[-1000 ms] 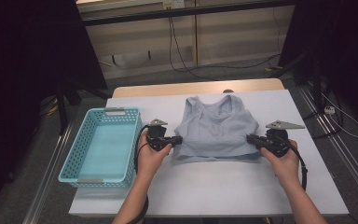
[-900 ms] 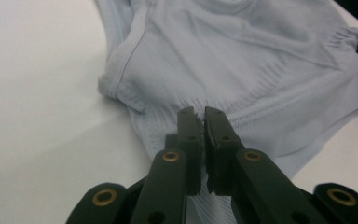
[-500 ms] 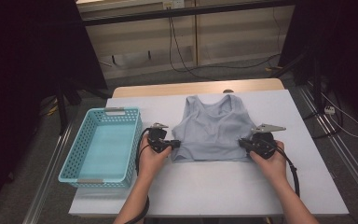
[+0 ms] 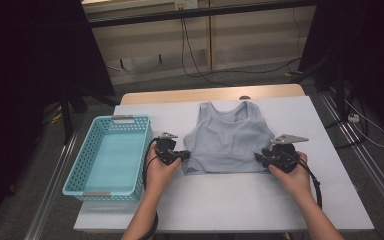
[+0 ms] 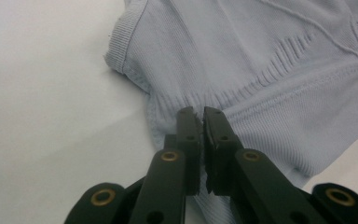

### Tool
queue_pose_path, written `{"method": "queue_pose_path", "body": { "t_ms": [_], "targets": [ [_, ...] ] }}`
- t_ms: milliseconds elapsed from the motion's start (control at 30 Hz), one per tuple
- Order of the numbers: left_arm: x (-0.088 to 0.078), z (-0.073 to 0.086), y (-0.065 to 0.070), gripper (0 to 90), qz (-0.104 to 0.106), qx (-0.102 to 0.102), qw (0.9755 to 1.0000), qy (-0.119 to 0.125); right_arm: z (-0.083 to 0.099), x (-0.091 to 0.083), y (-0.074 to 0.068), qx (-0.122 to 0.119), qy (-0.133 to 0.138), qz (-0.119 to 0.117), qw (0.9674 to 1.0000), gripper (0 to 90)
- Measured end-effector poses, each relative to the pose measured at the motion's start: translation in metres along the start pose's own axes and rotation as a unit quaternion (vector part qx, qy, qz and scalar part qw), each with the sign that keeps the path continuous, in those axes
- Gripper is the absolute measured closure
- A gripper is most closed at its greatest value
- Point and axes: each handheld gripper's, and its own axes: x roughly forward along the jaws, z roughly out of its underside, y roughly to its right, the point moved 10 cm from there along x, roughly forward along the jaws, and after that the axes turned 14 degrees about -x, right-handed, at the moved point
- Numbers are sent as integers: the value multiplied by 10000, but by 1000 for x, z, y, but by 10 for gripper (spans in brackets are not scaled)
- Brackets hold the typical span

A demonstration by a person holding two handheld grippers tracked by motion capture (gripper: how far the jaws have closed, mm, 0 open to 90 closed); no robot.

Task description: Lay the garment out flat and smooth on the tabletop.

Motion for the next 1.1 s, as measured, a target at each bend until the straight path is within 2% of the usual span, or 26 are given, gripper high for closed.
{"method": "queue_pose_path", "body": {
  "t_ms": [167, 267, 333, 400, 500, 567, 633, 700, 733, 767, 833, 967, 1033, 1100],
  "targets": [
    [0, 0, 1, 862, 9, 4, 10000, -15, -2, -16, 11, 136, 168, 129, 9997, 586],
    [2, 1, 1, 863, -21, 28, 10000, -51, -4, -17, 20, 78, 175, 286, 9994, 608],
    [2, 1, 1, 863, -16, 32, 10000, -73, -5, -14, 25, 93, 104, 328, 9994, 610],
    [3, 1, 2, 863, -1, 8, 10000, -86, -4, -9, 35, 63, 7, 478, 9988, 620],
    [4, 1, 1, 863, -9, -2, 10000, -82, -6, 0, 43, 312, 64, 429, 9986, 612],
    [5, 2, 0, 863, 0, 13, 9999, -120, -7, 7, 47, 331, 23, 464, 9984, 581],
    [6, 2, 0, 863, -1, 9, 9999, -108, -5, 15, 48, 367, -6, 428, 9984, 598],
    [7, 3, 1, 863, 17, 10, 9999, -122, -2, 22, 50, 378, -95, 456, 9982, 674],
    [7, 3, 1, 863, 22, 25, 9999, -132, 0, 24, 51, 360, -146, 470, 9981, 767],
    [7, 3, 2, 863, 18, 25, 9999, -121, -1, 24, 53, 236, -122, 538, 9982, 877],
    [7, 3, 2, 863, 26, 25, 9999, -119, -2, 25, 55, 54, -198, 558, 9982, 883],
    [8, 5, 3, 864, 62, 40, 9999, -149, -7, 25, 63, 74, -173, 723, 9972, 884],
    [8, 4, 4, 864, 50, 68, 9999, -140, -7, 28, 64, -29, -267, 781, 9966, 881],
    [7, 4, 5, 863, 68, 81, 9999, -110, -4, 31, 62, -157, -316, 732, 9967, 852]
  ]
}}
